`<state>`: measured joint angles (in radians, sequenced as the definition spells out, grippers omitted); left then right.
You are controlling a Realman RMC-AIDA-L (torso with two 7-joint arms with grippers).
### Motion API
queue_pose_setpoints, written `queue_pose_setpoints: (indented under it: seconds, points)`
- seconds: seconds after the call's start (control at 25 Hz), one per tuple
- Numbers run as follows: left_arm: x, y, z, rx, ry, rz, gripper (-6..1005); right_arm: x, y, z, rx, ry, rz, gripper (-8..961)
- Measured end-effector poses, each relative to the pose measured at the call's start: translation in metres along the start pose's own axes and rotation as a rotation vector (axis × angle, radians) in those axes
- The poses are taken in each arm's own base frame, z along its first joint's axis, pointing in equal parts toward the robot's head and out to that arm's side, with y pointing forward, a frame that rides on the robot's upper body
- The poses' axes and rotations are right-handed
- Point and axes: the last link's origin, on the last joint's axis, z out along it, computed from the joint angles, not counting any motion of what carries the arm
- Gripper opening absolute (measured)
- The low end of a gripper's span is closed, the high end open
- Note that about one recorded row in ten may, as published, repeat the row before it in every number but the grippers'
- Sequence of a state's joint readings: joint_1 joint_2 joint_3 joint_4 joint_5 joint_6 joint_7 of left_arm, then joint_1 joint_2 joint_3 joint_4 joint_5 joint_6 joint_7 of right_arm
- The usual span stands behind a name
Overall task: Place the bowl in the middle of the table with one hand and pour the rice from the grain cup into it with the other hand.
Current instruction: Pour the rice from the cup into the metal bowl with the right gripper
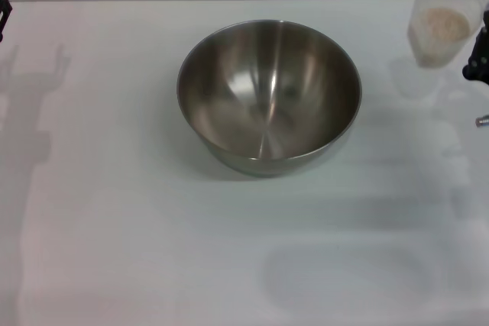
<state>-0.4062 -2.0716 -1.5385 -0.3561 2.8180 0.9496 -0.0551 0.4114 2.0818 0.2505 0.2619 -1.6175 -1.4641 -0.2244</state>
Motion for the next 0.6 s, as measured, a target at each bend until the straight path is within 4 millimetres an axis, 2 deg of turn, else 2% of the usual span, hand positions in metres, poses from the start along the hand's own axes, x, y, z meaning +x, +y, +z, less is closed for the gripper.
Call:
queue_pose_setpoints:
  seconds: [0.12, 0.4, 0.6]
  points:
    - [-0.005, -0.002, -0.004, 0.006, -0.017, 0.003, 806, -0.01, 0.003, 0.012, -0.015, -0.063, -0.093, 4]
    - [-0.01, -0.007, -0.012, 0.019, -0.028, 0.0, 806, -0.026, 0.013, 0.034, -0.079, -0.159, -0.14, 5]
    - [-0.01, -0.009, -0.015, 0.024, -0.024, -0.001, 806, -0.037, 0.027, 0.05, -0.161, -0.224, -0.165, 5]
